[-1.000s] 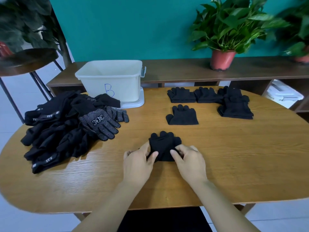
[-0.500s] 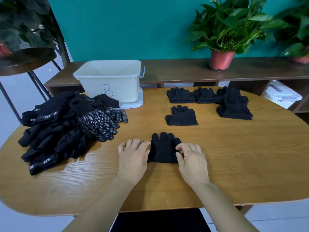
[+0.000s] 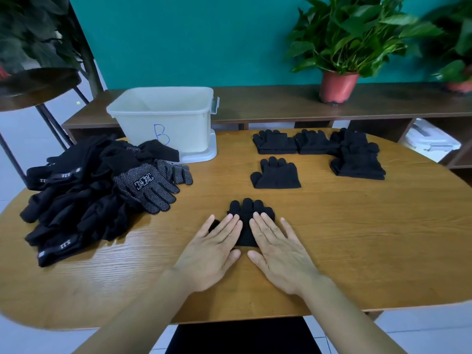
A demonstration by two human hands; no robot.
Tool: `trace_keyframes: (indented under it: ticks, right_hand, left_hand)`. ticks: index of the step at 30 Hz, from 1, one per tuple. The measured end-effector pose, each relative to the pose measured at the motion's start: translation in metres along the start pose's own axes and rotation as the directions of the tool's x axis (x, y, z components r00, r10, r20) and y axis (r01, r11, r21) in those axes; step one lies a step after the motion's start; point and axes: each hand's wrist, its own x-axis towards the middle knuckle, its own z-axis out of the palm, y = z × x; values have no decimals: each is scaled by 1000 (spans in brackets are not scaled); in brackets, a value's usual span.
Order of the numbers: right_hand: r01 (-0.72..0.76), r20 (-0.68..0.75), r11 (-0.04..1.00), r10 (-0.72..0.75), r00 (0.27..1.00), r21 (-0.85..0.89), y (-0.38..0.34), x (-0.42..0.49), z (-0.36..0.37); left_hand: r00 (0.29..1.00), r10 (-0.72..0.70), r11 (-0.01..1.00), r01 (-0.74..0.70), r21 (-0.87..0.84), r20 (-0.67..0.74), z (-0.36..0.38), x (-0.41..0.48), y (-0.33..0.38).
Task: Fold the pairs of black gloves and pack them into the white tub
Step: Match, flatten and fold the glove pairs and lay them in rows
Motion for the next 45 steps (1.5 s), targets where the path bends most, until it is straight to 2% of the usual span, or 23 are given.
trace_keyframes:
  ticks: [5, 9, 12, 16, 21, 26, 32, 39, 45]
  right_hand:
    - [-27, 81, 1000, 28, 996, -16, 2, -1, -11]
    - [-8, 30, 999, 9, 1000, -39, -4, 4, -18]
    - [-30, -37, 998, 28, 999, -60, -10, 10, -17]
    - [-71, -246, 996, 55, 968, -56, -14, 20, -9]
    - [-22, -362, 997, -8, 932, -77, -11, 38, -4]
    - [-18, -464, 1000, 10, 886, -13, -11, 39, 4]
    - [-17, -468, 1000, 21, 884, 14, -9, 35, -5]
    - [-43, -539, 999, 19, 842, -32, 10, 40, -47]
    - [-103, -597, 991, 31, 802, -87, 47, 64, -103]
  left_hand:
    - [991, 16, 995, -3, 97, -130, -3, 9, -8]
    - [957, 150, 977, -105, 185, -248, -9, 23, -12]
    - [931, 196, 971, -140, 196, -309, -11, 29, -16]
    - [922, 167, 985, -139, 104, -349, -15, 28, -15]
    - [942, 131, 991, -122, 48, -309, -19, 14, -12]
    - [985, -70, 997, 72, 8, -157, -20, 5, 7]
    - [938, -240, 969, 249, 2, -248, -19, 28, 13]
    - [942, -187, 977, 207, 43, -280, -53, 65, 1]
    - [980, -174, 971, 187, 146, -94, -107, 132, -8]
